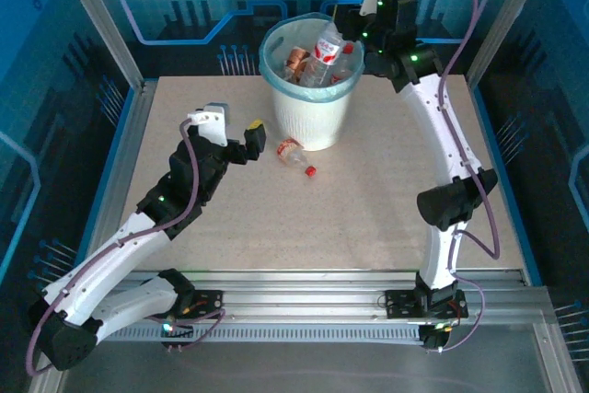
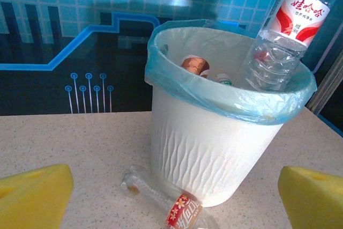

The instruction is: Put the plastic bottles in the bin

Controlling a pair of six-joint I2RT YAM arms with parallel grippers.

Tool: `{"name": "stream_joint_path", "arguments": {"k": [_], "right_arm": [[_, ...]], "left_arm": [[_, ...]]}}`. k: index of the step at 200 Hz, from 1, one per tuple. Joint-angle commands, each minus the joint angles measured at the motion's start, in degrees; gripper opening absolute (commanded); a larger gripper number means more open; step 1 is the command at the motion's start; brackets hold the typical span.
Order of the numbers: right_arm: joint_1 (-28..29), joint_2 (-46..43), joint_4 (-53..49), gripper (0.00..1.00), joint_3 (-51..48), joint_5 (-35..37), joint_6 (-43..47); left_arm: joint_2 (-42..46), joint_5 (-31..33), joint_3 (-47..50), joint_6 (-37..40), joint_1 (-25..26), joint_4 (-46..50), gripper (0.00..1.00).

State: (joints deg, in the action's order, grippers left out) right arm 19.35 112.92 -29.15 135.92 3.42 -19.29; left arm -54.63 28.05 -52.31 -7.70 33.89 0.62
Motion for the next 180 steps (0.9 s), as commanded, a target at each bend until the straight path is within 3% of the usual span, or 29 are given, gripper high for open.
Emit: {"name": "stream_joint_path", "arguments": {"k": [1, 41, 74, 92, 135, 180], "right_arm": [[-0.67, 5.79, -8.78, 0.26, -0.74, -5.79, -3.22], [-2.52, 11.84, -11.92, 0.46, 3.65, -7.91, -5.04], [-4.67, 13.73, -11.48, 0.49, 5.66, -14.30, -11.60], [-5.39, 13.81, -9.82, 0.57, 5.38, -17.74, -15.16], [-5.14, 11.94, -11.95, 0.71, 6.81, -12.80, -13.56], [-2.97, 6.85, -12.01, 0.72, 5.78, -5.63, -7.57]], "left_arm": [[0.32, -0.55, -2.09, -1.63, -0.56, 0.57, 0.99], [-0.47, -0.65, -2.42, -1.85, -0.50, 0.48, 0.99], [-0.04, -1.06, -2.70, -1.79, -0.54, 1.12, 0.99], [0.62, -0.84, -2.44, -1.86, -0.59, 1.23, 0.99], [1.82, -0.73, -2.27, -1.87, -0.58, 1.49, 0.99], [1.46, -0.80, -2.17, -1.96, -0.62, 1.03, 0.99]]}}
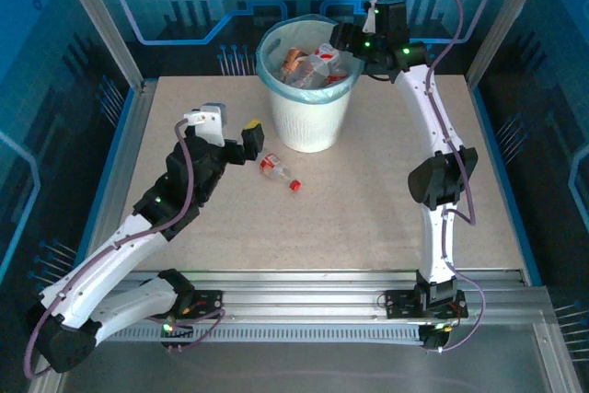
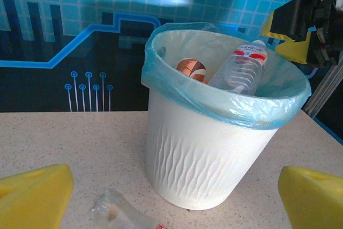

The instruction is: Put the plastic bottles in the bin

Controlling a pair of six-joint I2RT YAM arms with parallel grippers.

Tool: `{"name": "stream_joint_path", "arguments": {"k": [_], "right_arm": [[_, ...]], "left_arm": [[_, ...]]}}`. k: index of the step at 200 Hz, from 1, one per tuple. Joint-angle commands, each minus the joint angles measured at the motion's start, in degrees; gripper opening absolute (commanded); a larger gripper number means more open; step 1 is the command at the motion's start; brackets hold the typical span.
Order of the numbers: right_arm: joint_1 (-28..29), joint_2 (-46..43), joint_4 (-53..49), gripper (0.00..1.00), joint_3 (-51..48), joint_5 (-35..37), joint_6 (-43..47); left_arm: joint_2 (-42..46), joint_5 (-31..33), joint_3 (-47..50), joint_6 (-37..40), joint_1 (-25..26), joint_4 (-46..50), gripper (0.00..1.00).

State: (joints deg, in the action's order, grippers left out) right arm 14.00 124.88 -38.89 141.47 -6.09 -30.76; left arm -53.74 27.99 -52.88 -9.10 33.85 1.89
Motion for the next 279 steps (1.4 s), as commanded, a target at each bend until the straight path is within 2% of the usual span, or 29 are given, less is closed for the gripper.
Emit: {"name": "stream_joint_path", "arguments": {"k": [1, 12, 38, 76, 119, 152, 212, 239, 279], "right_arm": [[2.41, -5.23, -2.25, 0.72, 0.22, 4.02, 4.02], [3.26, -5.91, -2.40, 0.69, 0.21, 5.55, 5.32], [5.73, -5.82, -3.45, 0.54, 0.08, 4.64, 8.03], [8.74, -2.64, -5.90, 0.48, -1.60, 4.55, 10.83], [8.68, 2.56, -10.25, 0.47, 0.98, 4.86, 9.98], [8.61, 3.16, -10.84, 0.48, 4.53, 5.08, 9.96], [9.44, -2.68, -10.24, 0.57, 8.97, 3.37, 10.45], [12.31, -10.00, -8.18, 0.59, 2.73, 4.87, 13.13], [18.88, -23.70, 0.60, 0.59, -19.28, 7.94, 16.59]], "left_arm": [[0.56, -0.74, -1.61, -0.56, -0.55, -0.28, 0.99], [0.39, -0.87, -1.61, -0.76, -0.55, -0.33, 0.99], [0.21, -1.00, -1.36, -1.33, -0.58, -0.63, 0.99], [0.21, -0.84, -1.26, -1.44, -0.55, -0.14, 0.99], [0.56, -0.42, -1.43, -1.10, -0.55, 1.20, 0.99], [0.65, 0.53, -0.73, -1.70, -0.63, 1.70, 0.99], [-0.87, 0.98, -0.23, -6.45, -2.46, 6.46, 0.99], [-2.27, -1.05, 0.49, -10.01, -4.95, 8.85, 0.99], [-5.62, -9.27, 3.76, -20.27, -12.65, 11.28, 0.99]]}}
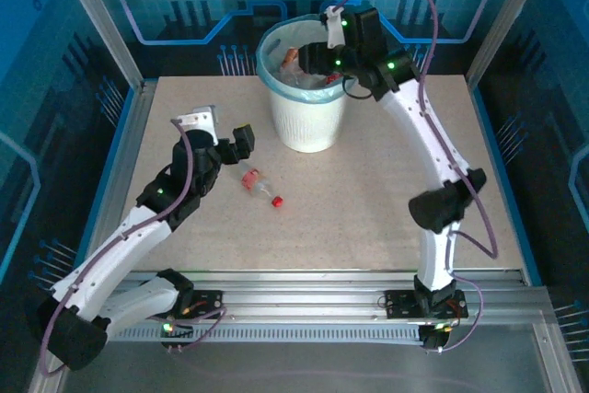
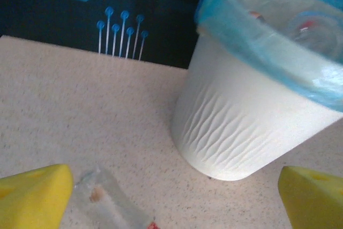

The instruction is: Put the plastic bottles in the bin

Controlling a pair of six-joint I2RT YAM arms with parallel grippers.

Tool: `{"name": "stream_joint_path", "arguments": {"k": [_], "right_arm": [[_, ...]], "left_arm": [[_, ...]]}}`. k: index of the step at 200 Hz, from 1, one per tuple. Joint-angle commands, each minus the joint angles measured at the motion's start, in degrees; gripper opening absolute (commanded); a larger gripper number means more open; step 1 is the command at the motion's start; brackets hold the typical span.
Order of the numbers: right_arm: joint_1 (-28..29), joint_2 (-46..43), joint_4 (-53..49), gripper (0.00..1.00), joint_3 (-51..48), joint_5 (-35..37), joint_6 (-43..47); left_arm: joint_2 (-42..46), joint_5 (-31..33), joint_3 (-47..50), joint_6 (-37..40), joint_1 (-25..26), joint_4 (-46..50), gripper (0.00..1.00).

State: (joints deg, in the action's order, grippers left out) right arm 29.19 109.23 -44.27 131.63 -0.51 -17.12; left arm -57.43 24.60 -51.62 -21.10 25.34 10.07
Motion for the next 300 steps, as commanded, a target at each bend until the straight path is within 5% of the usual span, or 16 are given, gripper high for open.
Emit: {"name": "stream_joint_path", "arguments": {"k": [1, 47, 167, 234, 259, 300], "right_arm": [[3.91, -8.41, 6.23, 0.59, -10.07, 2.50, 2.92], [11.30, -19.92, 18.07, 0.58, -33.07, 4.62, 3.62], [10.25, -33.38, 19.79, 0.58, -53.42, 10.37, 5.67], [6.41, -34.46, 18.75, 0.58, -55.99, 7.89, 4.12], [6.06, -34.23, 18.43, 0.58, -55.78, 7.72, 4.12], [5.53, -34.76, 17.79, 0.58, -53.90, 6.45, 4.41]], "left_arm": [[-2.04, -6.19, 2.57, -8.53, -4.33, 3.11, 0.99], [-11.44, -10.61, 2.31, -20.23, -10.10, 8.52, 0.99], [-38.45, -20.36, -4.89, -28.03, -11.37, 2.17, 0.98], [-41.71, -21.70, -3.87, -27.96, -11.37, -0.96, 0.68], [-40.65, -22.48, -3.08, -27.00, -11.53, -2.21, 0.48], [-33.07, -18.91, -3.42, -24.81, -12.94, 0.95, 0.47]]}}
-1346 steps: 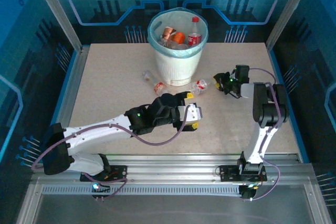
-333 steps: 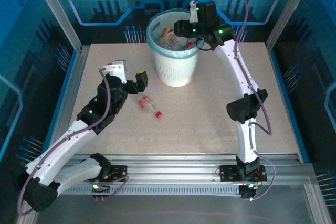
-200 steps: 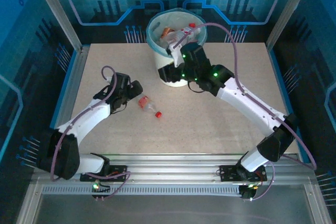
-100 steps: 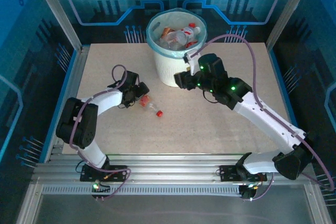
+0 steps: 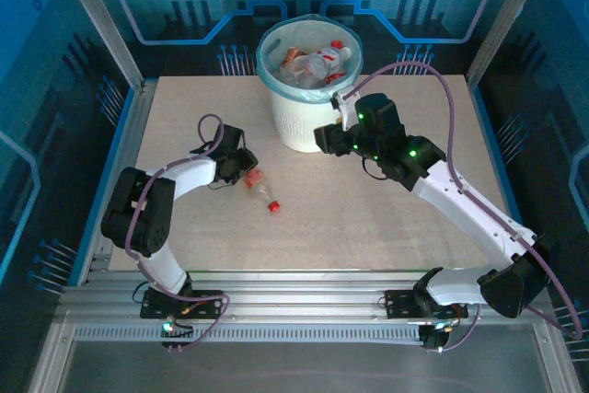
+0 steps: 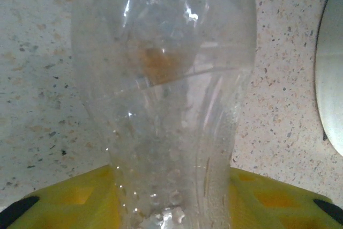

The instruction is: Put the plastic bottles in the bin

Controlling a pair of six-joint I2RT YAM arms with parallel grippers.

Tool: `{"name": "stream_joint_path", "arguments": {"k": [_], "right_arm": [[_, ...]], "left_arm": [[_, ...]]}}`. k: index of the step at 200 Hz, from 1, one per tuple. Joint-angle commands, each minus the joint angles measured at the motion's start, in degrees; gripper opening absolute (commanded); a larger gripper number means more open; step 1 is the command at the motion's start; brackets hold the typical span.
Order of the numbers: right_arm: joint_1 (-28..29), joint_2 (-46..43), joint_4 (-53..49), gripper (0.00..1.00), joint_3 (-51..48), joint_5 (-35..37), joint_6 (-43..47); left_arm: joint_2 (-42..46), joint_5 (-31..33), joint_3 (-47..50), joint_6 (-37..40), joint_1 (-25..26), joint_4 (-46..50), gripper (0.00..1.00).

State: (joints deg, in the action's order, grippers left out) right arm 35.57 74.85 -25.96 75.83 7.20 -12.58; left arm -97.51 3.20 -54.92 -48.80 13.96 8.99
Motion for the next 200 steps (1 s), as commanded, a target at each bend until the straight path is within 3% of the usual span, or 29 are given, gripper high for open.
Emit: {"name": "stream_joint_path", "arguments": {"k": [1, 50, 69, 138, 172, 200], "right_arm": [[-0.85, -0.44, -0.56, 0.58, 2.01, -1.29, -0.06], [-1.92, -2.74, -2.95, 0.57, 6.71, 1.04, 3.10], [-2.50, -4.95, -1.20, 0.56, 5.83, 2.40, 3.52], [-4.31, -10.19, 1.55, 0.54, 2.67, 3.68, 1.70], [-4.38, -11.55, 1.41, 0.53, 1.17, 3.24, 0.27], [-4.38, -10.19, 2.55, 0.52, 1.31, -2.38, -2.30]], "left_arm": [[7.31, 2.59, -0.16, 3.08, -1.60, 2.14, 0.47], [18.63, 11.68, -13.82, 21.15, -2.28, 10.37, 0.44], [18.13, 11.04, -22.65, 27.37, -2.18, 11.57, 0.43], [0.17, 12.55, -60.83, 48.01, 4.65, 17.38, 0.39], [-8.71, 13.29, -73.32, 55.44, 6.64, 15.69, 0.40], [-14.10, 13.73, -80.42, 60.40, 7.98, 12.81, 0.40]]}}
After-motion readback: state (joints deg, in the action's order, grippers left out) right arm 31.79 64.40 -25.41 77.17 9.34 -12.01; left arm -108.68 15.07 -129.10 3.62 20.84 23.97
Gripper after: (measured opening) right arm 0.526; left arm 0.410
